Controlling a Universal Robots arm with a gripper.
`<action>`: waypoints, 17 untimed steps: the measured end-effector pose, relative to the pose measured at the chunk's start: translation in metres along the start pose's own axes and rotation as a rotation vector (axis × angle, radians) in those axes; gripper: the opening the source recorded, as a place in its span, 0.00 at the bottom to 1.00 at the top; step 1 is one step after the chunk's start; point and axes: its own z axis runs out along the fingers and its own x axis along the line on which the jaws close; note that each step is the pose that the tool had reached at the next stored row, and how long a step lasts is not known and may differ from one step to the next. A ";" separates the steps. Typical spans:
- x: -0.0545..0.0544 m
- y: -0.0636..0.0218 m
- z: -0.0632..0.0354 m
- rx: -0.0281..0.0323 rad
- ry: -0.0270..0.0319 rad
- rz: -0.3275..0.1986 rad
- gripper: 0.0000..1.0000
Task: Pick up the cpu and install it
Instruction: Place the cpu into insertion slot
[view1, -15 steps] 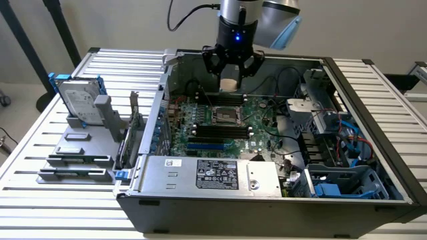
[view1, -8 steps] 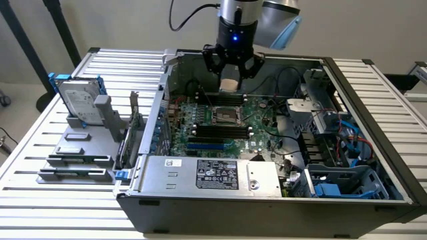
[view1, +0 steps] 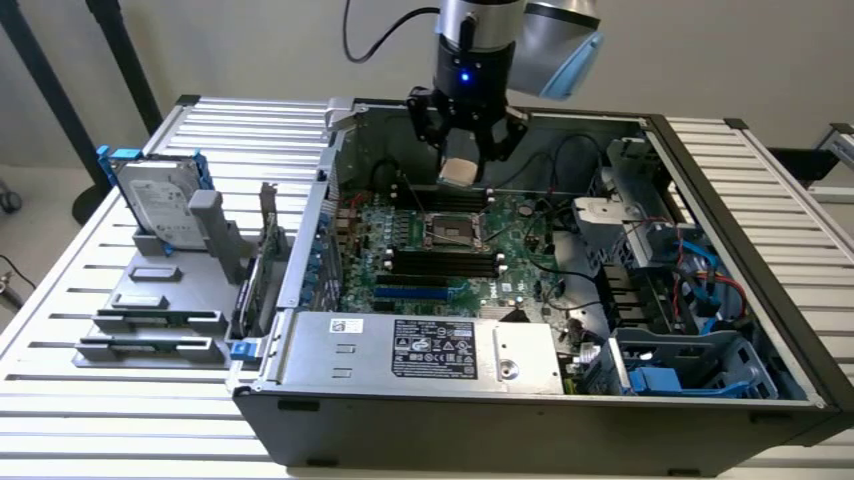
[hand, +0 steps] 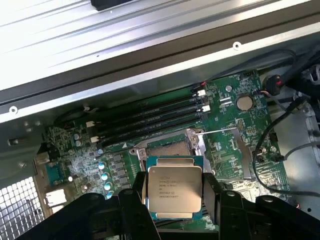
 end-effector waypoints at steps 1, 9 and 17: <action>0.000 0.0000 0.0002 -0.0003 -0.0016 0.018 0.55; 0.000 -0.0003 0.0038 -0.0020 -0.0136 0.157 0.55; 0.000 -0.0007 0.0080 -0.0037 -0.0253 0.293 0.55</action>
